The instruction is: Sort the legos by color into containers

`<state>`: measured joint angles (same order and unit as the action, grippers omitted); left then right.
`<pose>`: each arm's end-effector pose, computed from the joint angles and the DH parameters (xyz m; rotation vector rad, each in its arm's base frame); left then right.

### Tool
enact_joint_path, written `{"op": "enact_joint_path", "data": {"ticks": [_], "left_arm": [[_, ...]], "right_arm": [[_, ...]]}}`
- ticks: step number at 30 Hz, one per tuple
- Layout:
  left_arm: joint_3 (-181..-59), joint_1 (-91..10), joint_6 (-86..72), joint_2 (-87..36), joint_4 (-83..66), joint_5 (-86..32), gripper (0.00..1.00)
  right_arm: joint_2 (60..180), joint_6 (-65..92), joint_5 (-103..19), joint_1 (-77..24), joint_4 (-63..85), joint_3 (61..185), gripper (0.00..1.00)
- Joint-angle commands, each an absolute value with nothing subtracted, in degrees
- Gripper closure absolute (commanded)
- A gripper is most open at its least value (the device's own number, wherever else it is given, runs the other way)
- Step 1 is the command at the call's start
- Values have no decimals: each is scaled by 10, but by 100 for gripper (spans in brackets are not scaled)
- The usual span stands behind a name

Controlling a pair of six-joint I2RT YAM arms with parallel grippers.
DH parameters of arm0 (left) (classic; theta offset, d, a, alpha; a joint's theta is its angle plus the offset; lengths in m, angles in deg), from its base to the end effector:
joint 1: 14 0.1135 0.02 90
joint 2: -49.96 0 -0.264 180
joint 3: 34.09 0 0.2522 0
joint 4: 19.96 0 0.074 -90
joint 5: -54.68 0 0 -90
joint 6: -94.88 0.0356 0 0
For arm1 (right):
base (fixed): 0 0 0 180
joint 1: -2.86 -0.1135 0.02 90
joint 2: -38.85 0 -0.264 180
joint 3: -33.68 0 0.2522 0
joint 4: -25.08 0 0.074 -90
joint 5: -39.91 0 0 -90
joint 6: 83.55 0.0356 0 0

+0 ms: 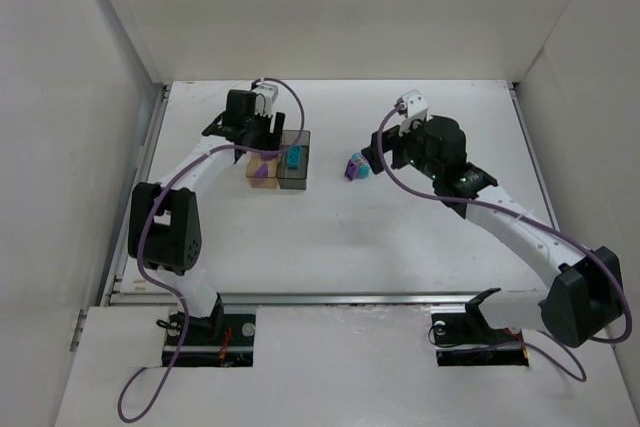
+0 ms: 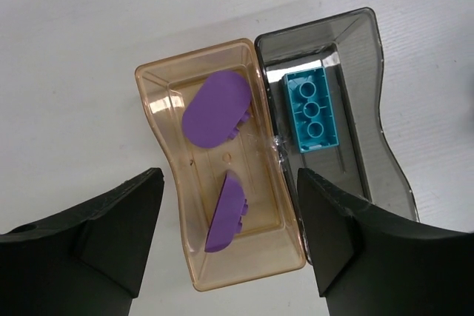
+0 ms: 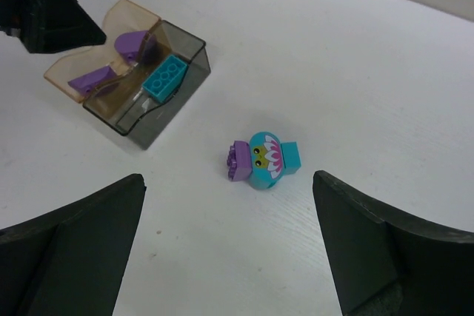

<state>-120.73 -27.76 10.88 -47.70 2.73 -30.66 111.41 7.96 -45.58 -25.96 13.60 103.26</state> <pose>0.3818 -0.0965 0.2662 0.4172 2.1210 -0.1660 0.2604 0.1465 0.3249 -0.4901 1.7789 0.4439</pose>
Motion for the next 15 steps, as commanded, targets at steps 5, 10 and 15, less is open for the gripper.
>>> {"op": "enact_joint_path", "data": {"ticks": [5, 10, 15], "left_arm": [[-1282, -323, 200, -448, 44, -250, 27], [-1308, -411, 333, -449, 84, -145, 0], [-1319, -491, 318, -496, 59, -115, 0]], "right_arm": [[1154, 164, -425, -189, 62, 1102, 0], [1141, 226, -506, -167, 62, 1088, 0], [1114, 260, -536, -138, 62, 1071, 0]]}}
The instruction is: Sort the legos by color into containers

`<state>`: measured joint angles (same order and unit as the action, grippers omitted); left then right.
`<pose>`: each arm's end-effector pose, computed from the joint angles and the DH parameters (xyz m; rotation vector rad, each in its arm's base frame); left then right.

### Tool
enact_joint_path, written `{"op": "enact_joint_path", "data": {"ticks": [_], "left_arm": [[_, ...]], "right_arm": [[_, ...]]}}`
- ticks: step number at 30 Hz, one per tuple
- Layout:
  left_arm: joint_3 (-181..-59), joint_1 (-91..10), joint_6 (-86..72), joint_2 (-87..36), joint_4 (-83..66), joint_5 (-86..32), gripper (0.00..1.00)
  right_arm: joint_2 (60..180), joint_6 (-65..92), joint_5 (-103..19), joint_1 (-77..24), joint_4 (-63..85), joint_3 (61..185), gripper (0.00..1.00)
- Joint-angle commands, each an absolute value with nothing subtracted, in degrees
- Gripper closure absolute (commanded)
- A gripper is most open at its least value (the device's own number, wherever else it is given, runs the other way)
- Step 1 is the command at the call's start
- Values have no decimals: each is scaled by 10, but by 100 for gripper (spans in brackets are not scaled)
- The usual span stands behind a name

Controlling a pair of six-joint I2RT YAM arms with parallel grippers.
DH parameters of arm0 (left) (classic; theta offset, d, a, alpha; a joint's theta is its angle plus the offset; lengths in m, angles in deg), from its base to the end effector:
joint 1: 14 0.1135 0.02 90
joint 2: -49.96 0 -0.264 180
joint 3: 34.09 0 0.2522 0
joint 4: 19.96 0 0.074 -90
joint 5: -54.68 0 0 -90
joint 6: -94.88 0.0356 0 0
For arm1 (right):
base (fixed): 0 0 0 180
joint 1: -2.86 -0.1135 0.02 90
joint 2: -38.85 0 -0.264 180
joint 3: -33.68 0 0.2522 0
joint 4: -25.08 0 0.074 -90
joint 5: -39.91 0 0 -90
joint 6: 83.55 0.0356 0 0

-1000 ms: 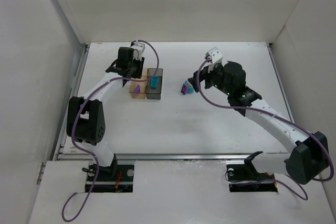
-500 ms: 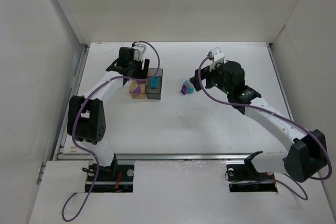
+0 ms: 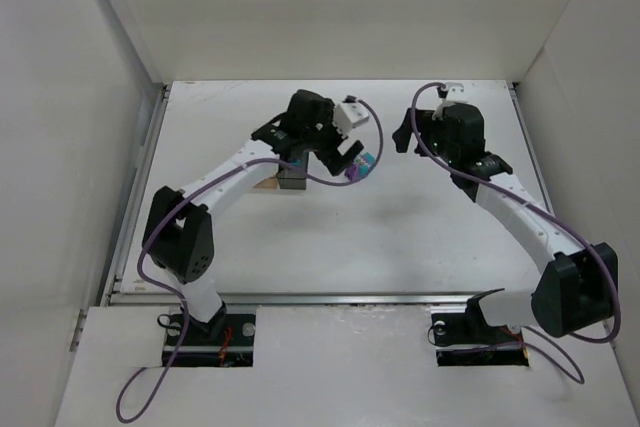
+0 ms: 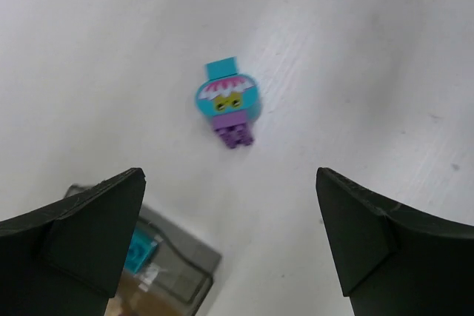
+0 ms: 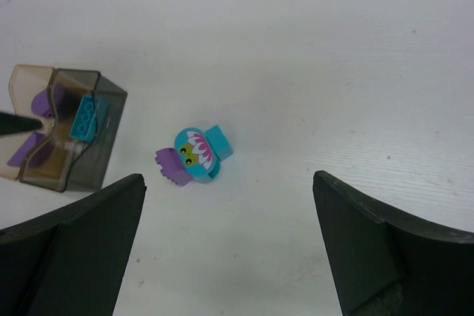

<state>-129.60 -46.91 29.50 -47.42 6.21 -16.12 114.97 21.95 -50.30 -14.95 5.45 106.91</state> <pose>0.3303 -0.2277 0.3165 1.1679 1.6953 -0.4344 0.2950 0.0946 0.3151 -0.0375 1.9826 0.3761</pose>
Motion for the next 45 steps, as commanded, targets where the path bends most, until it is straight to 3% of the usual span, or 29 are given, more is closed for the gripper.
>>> {"op": "enact_joint_path", "data": {"ticks": [1, 10, 15, 23, 26, 30, 34, 39, 45], "left_arm": [[-1319, -498, 305, -506, 45, -122, 0], [-1398, -514, 191, -625, 24, -181, 0], [-1408, -514, 191, -652, 39, -181, 22], [-1443, -514, 196, -699, 52, -210, 49], [-1443, -514, 196, -699, 52, -210, 49], [-1448, -514, 196, -704, 72, -210, 38], [-1448, -514, 214, -710, 66, -222, 37], [-1443, -514, 219, -720, 53, -214, 50], [-1430, -514, 225, -720, 53, -179, 84]], "right_arm": [[1108, 260, -541, -138, 62, 1071, 0], [1078, 229, -547, -132, 62, 1043, 0], [1078, 217, -541, -132, 62, 1038, 0], [1119, 199, -526, -127, 62, 1059, 0], [1134, 186, -520, -127, 62, 1070, 0], [1149, 181, -509, -122, 62, 1082, 0], [1166, 180, -497, -122, 62, 1093, 0], [1172, 180, -492, -116, 62, 1098, 0], [1172, 175, -486, -116, 62, 1098, 0]]}}
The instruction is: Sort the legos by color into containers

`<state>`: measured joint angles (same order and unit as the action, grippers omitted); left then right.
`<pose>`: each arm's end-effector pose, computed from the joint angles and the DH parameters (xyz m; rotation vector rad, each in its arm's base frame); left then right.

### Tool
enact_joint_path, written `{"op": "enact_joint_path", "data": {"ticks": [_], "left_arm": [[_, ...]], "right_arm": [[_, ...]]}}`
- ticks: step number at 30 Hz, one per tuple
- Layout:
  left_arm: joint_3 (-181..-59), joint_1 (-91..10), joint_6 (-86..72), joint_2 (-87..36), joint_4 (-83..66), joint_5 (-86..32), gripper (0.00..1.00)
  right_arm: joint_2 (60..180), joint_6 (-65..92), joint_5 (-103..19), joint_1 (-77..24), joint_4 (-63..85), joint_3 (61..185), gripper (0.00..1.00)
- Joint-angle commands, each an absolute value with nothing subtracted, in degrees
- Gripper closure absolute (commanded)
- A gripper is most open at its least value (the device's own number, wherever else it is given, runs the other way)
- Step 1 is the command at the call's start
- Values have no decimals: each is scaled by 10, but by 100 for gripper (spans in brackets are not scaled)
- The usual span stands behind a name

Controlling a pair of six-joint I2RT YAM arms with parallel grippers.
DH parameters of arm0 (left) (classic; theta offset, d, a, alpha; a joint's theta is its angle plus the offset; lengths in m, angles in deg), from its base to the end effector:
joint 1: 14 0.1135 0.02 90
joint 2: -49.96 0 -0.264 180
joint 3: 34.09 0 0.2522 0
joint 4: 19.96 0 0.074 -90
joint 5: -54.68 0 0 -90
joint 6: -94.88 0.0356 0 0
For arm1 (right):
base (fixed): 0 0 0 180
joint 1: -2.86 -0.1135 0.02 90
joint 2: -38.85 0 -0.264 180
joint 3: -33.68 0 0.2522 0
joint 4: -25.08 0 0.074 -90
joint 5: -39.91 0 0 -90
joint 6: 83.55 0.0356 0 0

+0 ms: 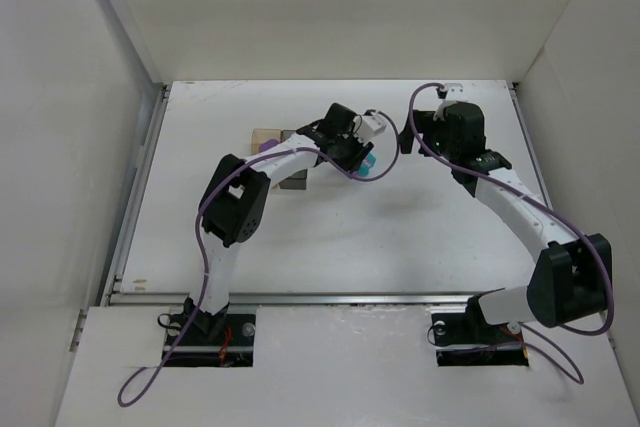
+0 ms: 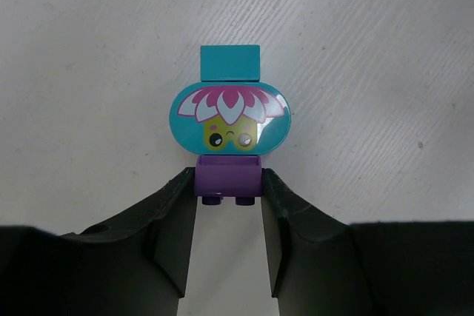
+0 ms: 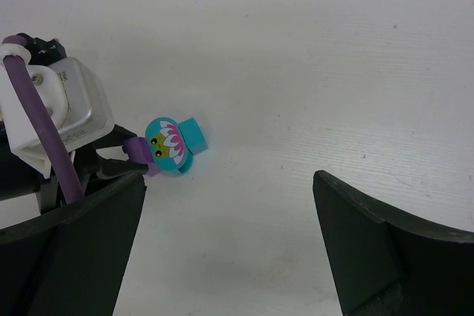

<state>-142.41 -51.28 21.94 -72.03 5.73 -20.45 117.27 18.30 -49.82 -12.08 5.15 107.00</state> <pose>0.3833 -0.3033 0.2091 1.1616 1.9561 -0.4803 0.3067 0.0820 0.3033 -0.0575 2.0198 0.3027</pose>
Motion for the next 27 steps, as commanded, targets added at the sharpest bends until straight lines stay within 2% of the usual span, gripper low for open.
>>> {"op": "enact_joint_path", "data": {"ticks": [1, 3, 9, 13, 20, 27], "left_arm": [[-1430, -514, 225, -720, 47, -179, 87], [-1419, -514, 211, -726, 40, -174, 100], [-1407, -489, 212, -699, 45, -146, 100], [-1350, -472, 303, -598, 45, -131, 100], [-1223, -452, 460, -403, 15, -43, 100], [-1149, -447, 461, -278, -56, 29, 100]], "right_arm": [[1172, 175, -486, -116, 62, 1098, 0], [1172, 175, -486, -116, 62, 1093, 0], [1146, 187, -475, -106, 62, 1080, 0], [1127, 209, -425, -63, 62, 1080, 0], [1101, 155, -455, -98, -20, 1133, 0], [1124, 155, -162, -125, 54, 1105, 0]]}}
